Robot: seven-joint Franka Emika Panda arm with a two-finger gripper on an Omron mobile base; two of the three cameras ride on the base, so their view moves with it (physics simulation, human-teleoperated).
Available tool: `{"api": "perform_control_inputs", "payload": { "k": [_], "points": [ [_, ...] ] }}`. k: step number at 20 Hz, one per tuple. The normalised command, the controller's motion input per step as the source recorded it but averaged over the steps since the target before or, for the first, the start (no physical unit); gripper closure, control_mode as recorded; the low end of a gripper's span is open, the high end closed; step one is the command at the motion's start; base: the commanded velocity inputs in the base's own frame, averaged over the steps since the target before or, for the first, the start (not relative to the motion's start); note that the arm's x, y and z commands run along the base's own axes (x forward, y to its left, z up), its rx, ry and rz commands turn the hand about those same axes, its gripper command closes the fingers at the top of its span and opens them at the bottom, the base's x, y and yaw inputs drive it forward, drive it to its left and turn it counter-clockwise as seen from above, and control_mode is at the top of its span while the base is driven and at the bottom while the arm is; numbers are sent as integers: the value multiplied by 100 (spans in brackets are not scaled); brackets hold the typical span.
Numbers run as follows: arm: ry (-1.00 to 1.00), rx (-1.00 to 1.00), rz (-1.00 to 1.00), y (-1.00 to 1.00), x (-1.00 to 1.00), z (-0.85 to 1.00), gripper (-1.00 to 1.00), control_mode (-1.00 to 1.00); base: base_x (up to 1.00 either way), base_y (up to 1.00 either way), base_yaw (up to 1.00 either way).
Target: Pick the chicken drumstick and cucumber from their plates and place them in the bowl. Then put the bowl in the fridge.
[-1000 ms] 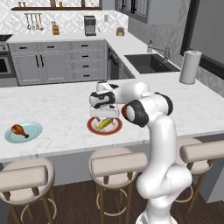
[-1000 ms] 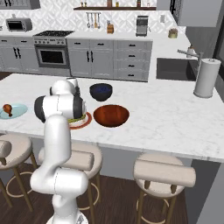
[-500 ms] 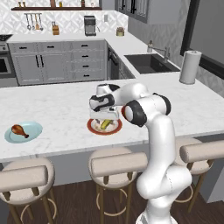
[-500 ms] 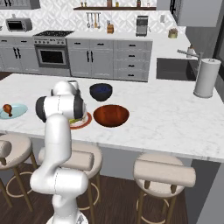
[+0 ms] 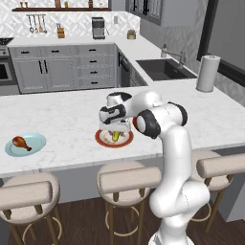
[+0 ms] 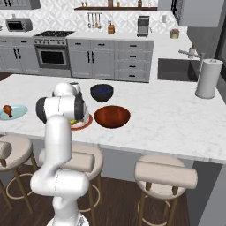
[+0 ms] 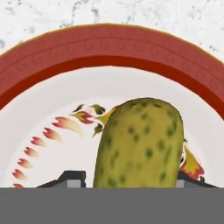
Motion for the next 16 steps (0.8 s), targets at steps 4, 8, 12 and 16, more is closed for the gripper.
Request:
{"api": "perform_control_inputs", "payload": {
  "k": [4,8,12,16],
  "points": [
    [-8,0,0,0,-3,1,100,-100,0,0,0],
    [-17,0,0,-13,-44,42,100,-100,0,0,0],
    [-22,0,3,-23,-51,83,100,-100,0,0,0],
    [-18,-3,6,-56,-15,77,100,-100,0,0,0]
  ]
}}
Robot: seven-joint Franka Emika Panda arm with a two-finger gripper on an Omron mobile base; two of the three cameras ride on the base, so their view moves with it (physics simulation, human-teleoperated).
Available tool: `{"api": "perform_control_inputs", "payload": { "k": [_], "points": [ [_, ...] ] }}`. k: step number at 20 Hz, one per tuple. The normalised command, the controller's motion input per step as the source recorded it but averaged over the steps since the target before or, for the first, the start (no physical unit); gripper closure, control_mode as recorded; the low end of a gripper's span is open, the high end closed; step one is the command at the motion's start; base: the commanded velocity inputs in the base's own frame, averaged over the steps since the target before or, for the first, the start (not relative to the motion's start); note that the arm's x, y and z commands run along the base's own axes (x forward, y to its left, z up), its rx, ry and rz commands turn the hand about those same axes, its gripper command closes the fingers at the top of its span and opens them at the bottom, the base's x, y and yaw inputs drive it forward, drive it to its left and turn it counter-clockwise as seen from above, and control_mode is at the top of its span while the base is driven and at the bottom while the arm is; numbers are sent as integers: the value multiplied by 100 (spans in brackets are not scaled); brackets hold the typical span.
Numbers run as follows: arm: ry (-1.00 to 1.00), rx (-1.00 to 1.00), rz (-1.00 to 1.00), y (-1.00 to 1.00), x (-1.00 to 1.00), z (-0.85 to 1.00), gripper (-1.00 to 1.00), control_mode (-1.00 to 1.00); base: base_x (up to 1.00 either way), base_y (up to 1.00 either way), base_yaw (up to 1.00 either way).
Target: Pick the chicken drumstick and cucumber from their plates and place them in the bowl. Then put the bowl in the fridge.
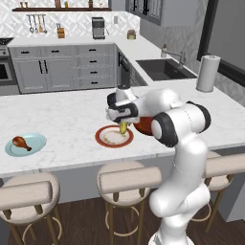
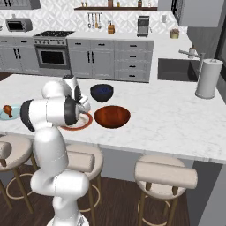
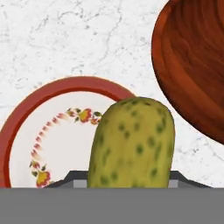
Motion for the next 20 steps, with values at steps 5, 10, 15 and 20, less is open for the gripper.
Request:
{"api": "perform_control_inputs", "payload": {
  "k": [5,10,15,20],
  "points": [
    [-1,-8,4,-63,-2,67,100,-100,0,0,0],
    [16,-6,5,-53,0,59,100,-100,0,0,0],
    [23,-1,1,-59,0,1,100,-100,0,0,0],
    [19,2,1,-77,3,-10,100,-100,0,0,0]
  ]
}}
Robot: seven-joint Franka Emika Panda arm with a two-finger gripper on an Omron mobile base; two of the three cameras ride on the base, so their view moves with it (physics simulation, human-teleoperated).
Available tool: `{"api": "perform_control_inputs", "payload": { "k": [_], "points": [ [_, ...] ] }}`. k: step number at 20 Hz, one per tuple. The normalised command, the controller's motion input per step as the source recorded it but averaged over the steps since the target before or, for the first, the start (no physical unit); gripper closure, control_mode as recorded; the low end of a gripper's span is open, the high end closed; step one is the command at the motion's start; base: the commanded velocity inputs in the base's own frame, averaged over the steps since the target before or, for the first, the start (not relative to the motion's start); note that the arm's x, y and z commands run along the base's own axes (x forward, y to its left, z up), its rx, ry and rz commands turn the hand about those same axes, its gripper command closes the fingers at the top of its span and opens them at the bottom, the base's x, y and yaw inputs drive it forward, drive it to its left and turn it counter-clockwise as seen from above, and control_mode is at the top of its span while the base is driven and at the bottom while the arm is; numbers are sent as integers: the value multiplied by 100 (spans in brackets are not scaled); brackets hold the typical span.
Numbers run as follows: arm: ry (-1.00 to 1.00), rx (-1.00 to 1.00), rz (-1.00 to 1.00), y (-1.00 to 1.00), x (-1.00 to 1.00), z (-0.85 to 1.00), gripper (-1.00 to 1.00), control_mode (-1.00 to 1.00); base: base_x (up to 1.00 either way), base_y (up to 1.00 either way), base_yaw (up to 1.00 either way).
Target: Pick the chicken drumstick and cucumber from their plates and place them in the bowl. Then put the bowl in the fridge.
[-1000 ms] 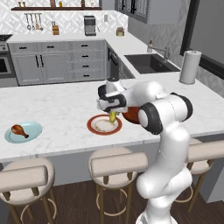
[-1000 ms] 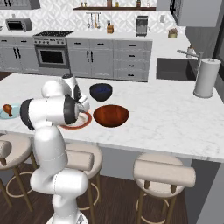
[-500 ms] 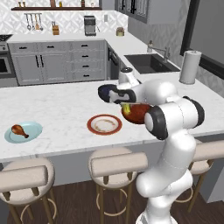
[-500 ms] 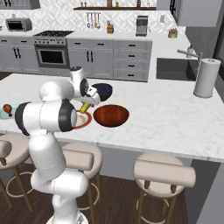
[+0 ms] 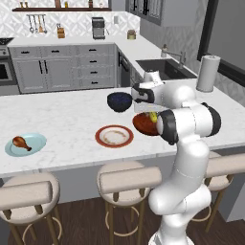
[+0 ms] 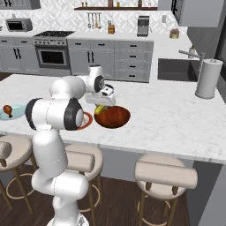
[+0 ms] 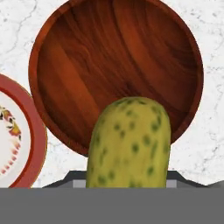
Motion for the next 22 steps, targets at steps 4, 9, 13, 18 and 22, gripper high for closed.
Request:
{"api": "perform_control_inputs", "payload": {
  "k": [4,9,13,18,22],
  "points": [
    [-5,7,2,-67,4,-6,100,-100,0,0,0],
    [-9,4,0,-23,1,-49,100,-100,0,0,0],
    [-2,0,0,19,0,-55,100,-100,0,0,0],
    [-5,0,0,7,20,-5,100,-100,0,0,0],
    [0,0,0,0,31,-4,-100,-100,0,0,0]
  ]
}}
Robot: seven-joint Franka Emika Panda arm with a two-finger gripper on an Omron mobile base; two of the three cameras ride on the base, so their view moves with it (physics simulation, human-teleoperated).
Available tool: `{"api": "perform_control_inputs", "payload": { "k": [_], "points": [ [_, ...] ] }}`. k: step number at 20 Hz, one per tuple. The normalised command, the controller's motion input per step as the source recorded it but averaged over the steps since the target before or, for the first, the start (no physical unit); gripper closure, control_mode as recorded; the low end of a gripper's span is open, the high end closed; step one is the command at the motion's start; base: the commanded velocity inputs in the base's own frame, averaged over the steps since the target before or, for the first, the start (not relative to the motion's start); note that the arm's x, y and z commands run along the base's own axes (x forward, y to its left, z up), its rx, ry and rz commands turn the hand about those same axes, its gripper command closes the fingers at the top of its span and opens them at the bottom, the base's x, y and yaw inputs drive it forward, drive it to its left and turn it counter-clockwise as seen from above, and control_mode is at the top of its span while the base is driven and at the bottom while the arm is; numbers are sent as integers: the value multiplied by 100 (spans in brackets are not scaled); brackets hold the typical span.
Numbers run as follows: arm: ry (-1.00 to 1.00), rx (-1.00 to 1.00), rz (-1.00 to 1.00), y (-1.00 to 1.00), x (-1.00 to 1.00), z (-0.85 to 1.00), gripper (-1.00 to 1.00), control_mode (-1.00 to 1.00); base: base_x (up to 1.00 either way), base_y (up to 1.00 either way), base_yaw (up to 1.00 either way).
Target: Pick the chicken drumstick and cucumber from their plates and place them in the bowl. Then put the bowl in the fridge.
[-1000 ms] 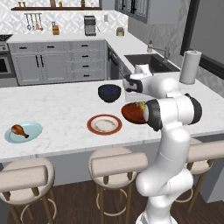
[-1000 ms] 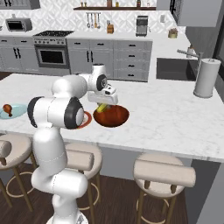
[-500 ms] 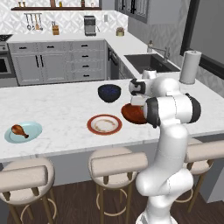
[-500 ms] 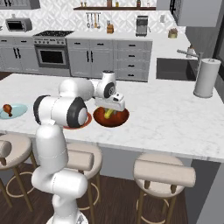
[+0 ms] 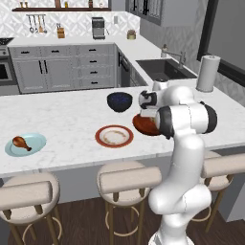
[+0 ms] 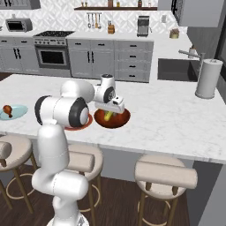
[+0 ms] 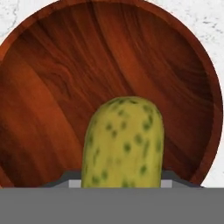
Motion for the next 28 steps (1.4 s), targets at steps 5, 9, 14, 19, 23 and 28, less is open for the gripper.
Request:
{"api": "perform_control_inputs", "payload": {
  "k": [5,9,14,19,23,28],
  "points": [
    [0,0,0,0,27,0,-100,-100,0,0,0],
    [0,0,0,0,11,0,-100,-100,0,0,0],
    [0,-1,0,0,-8,8,-100,-100,0,0,0],
    [1,-3,1,15,-55,21,-100,-100,0,0,0],
    [-3,0,6,19,-100,47,-100,-100,0,0,0],
    [0,0,8,14,-100,65,-100,-100,0,0,0]
  ]
}}
